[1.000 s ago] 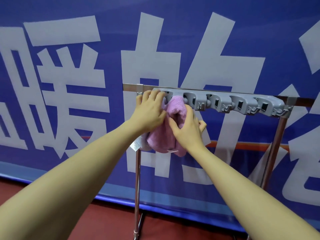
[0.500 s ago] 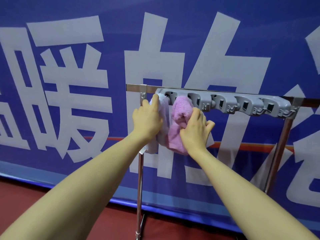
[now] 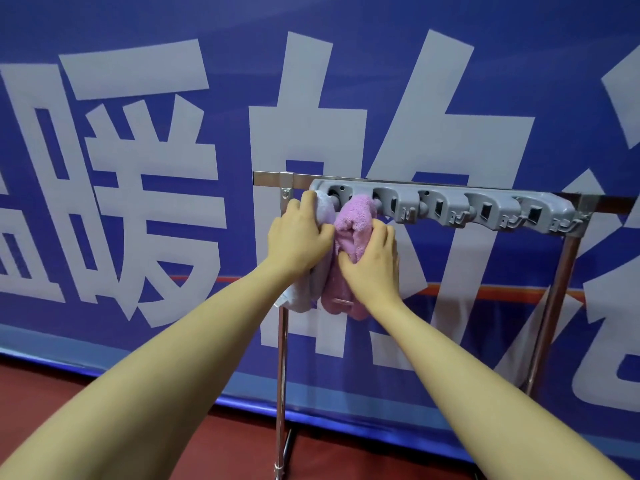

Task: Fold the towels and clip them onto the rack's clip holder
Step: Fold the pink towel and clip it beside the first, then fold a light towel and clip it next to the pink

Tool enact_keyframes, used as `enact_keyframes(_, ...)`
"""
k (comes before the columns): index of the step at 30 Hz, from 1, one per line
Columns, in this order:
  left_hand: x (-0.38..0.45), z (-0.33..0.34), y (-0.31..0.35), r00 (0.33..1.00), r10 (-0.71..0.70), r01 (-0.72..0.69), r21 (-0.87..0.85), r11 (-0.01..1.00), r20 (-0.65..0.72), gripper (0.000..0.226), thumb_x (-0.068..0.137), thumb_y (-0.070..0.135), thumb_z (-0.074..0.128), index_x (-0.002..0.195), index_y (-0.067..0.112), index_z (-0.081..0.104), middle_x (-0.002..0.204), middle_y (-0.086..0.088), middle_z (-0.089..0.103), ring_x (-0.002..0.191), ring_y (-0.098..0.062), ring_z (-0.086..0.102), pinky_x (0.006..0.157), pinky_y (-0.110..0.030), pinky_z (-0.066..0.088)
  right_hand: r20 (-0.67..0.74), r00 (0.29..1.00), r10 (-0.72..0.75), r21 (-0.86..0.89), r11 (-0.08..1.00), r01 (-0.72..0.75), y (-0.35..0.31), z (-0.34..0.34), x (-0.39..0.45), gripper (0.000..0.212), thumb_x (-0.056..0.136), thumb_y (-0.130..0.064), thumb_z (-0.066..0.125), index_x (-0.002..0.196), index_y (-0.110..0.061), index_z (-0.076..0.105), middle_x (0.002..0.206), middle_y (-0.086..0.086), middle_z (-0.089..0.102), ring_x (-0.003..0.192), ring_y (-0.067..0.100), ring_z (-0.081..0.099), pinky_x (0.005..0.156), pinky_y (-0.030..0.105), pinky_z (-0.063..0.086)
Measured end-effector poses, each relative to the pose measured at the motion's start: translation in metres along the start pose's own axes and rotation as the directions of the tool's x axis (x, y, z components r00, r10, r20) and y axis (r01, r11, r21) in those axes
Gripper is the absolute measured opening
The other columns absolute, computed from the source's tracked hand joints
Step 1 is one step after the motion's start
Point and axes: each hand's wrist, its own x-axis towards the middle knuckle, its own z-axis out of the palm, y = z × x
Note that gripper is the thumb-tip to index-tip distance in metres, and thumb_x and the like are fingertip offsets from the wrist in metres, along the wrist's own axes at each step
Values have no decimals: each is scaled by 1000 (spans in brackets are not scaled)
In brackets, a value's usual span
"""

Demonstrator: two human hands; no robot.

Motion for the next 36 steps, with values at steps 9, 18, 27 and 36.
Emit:
enact_keyframes(9,3,-1,-15,971,43,46,-360,932,233,71,75,31,29,146,22,22,147,-4,36,128,-26,41,107,-45,33,95,995,36,256,965,-59,-7,-8,14,69,90,-30,56,147,-28,17,152,0,24,135,22,32,99,36,37)
enact_keyframes(18,-25,0,-8,988,155,-150,-131,980,27,66,78,29,38,143,15,34,153,-3,27,137,-24,25,110,-35,20,-30,998,61,122,991,-57,0,-13,-6,64,86,-36,62,136,-10,33,135,10,39,124,25,40,98,36,39)
enact_keyframes(27,-103,6,6,972,233,-231,-57,971,35,41,84,14,48,124,10,52,130,-3,51,119,-26,42,94,-32,30,67,982,176,12,984,-177,29,-45,-73,29,88,-15,54,115,-11,46,120,5,45,105,23,50,82,36,46)
enact_keyframes(36,-209,93,-9,909,100,-108,-2,994,404,37,87,17,49,123,10,52,122,-7,53,111,-29,46,90,-36,32,284,901,327,-140,944,-299,113,-49,-179,18,87,-12,50,104,-13,53,99,-7,47,81,13,48,71,29,39)
